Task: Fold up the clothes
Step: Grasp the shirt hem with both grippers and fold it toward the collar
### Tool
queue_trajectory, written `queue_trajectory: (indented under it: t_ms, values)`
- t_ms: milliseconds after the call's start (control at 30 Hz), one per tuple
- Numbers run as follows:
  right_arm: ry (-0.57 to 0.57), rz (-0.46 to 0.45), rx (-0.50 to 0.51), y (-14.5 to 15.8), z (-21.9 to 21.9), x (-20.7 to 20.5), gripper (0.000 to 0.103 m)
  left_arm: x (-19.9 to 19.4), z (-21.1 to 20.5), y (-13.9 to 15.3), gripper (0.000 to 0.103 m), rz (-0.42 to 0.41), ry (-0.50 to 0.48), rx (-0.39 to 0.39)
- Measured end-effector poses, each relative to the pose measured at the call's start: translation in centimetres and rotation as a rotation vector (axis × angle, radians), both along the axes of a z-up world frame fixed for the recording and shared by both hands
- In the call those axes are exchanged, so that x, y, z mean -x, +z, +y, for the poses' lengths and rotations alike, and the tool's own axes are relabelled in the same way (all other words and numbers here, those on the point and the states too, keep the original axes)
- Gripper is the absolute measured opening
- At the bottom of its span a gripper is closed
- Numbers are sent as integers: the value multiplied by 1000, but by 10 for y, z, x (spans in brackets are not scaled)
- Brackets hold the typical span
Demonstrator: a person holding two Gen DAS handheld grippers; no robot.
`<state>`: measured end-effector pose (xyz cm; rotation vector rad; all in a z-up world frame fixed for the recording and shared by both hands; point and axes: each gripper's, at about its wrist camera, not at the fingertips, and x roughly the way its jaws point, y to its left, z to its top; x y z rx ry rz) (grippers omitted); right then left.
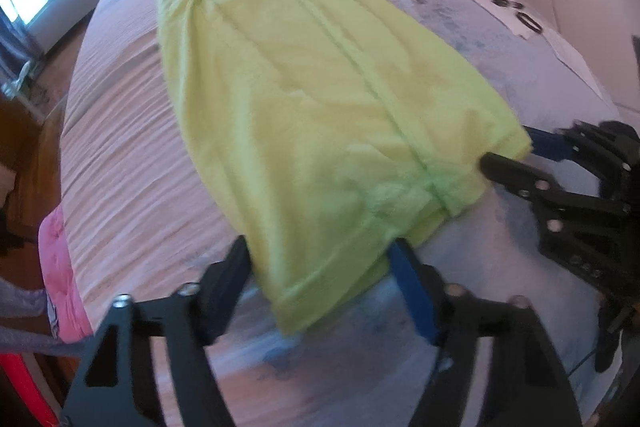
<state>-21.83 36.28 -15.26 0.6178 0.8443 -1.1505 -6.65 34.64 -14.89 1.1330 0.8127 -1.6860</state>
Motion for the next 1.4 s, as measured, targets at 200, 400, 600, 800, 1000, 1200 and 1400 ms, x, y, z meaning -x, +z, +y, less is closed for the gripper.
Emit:
queue_trajectory:
  t_ms: [200,400,600,800,1000,1200,1400]
  values:
    - [-53,-88,-59,2,-12,12,13,-6,-12,14,13,-24,-27,12]
    - [-102,-148,8,31,-24,4,11,-18,-30,50,12,-28,-54,147]
    - [-143,-194,108,68,-51,-13,11,-42,-76,86,12,9,-28,245]
    - [-180,-243,180,105,-118,-31,11,-66,-146,117,12,36,-7,322]
    - [-199,-235,212,129,-223,-57,11,-85,-258,120,12,80,-26,303]
    - [-234,-227,147,113,-346,-70,11,-97,-384,102,12,89,-47,207]
    - [-285,-206,0,72,-462,-71,11,-98,-471,70,15,124,-56,72]
